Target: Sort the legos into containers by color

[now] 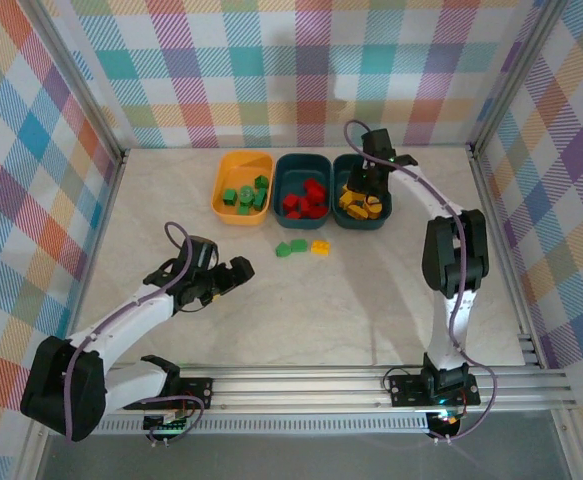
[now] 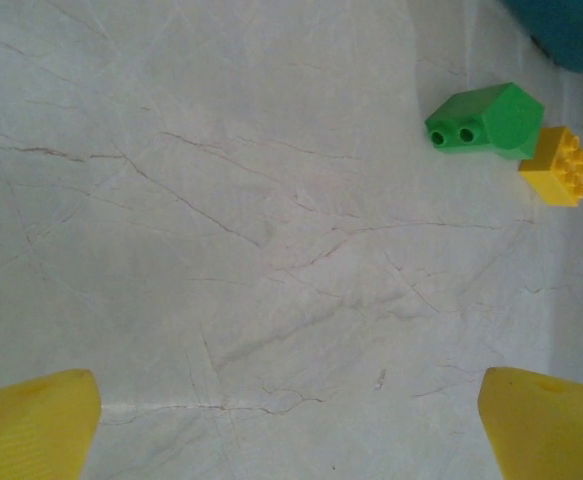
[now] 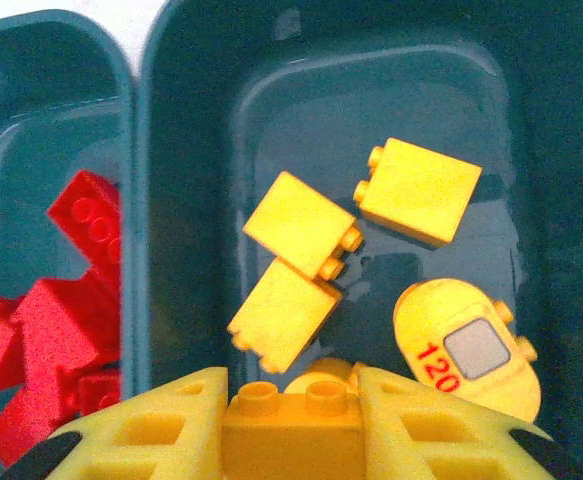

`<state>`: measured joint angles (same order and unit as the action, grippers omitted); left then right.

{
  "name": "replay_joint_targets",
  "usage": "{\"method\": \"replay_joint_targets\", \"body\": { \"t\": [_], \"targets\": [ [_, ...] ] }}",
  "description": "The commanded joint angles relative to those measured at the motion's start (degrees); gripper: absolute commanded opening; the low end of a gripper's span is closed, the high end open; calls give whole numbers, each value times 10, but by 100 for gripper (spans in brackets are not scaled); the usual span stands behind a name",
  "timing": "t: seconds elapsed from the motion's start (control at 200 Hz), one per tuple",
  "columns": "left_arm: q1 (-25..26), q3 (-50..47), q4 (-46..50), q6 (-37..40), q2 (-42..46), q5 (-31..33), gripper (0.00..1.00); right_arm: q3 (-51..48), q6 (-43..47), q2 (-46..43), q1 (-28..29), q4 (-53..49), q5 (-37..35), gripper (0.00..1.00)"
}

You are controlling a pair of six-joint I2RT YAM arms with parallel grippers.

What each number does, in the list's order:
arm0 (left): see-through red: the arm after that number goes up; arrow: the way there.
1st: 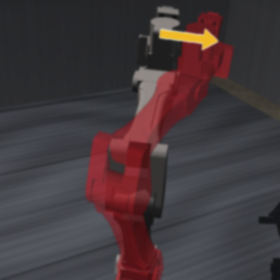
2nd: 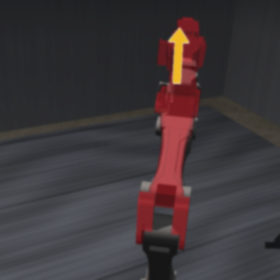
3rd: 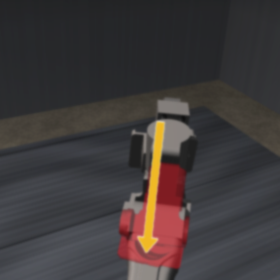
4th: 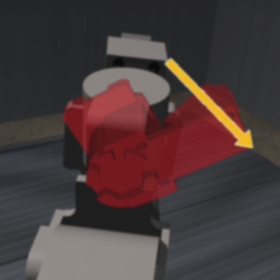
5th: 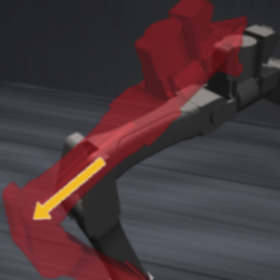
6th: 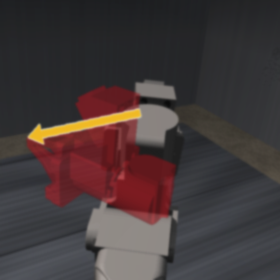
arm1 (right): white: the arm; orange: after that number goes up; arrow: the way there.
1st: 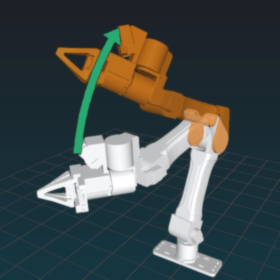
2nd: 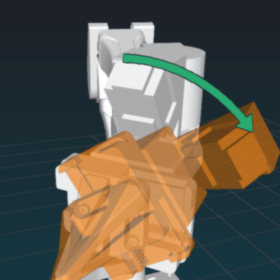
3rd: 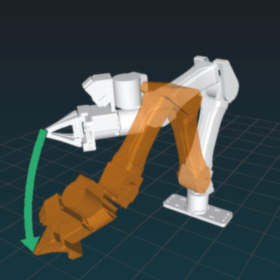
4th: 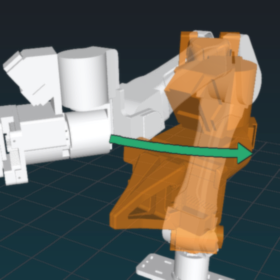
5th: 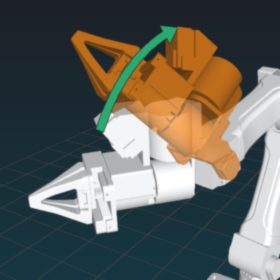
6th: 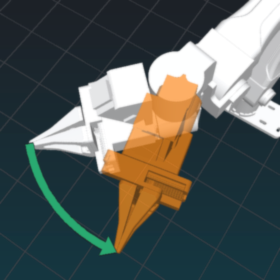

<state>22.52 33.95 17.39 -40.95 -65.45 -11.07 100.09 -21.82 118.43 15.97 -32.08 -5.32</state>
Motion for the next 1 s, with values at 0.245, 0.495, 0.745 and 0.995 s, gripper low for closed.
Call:
{"method": "replay_joint_targets", "body": {
  "t": [0.245, 0.495, 0.745, 0.995],
  "targets": [
    [7, 2, 8, 3, 7, 1, 98, 86, -4, 60, -18, -81, 5, 51],
    [6, 22, 21, -10, 15, 10, 99, -15, -1, -56, 8, -17, -16, 61],
    [-28, 26, 38, -52, -11, 60, 100, -226, -49, -179, 175, 76, -91, 65],
    [-40, 41, 51, -51, -49, 32, 100, -222, -44, -113, 222, 67, -118, 69]
  ]
}}
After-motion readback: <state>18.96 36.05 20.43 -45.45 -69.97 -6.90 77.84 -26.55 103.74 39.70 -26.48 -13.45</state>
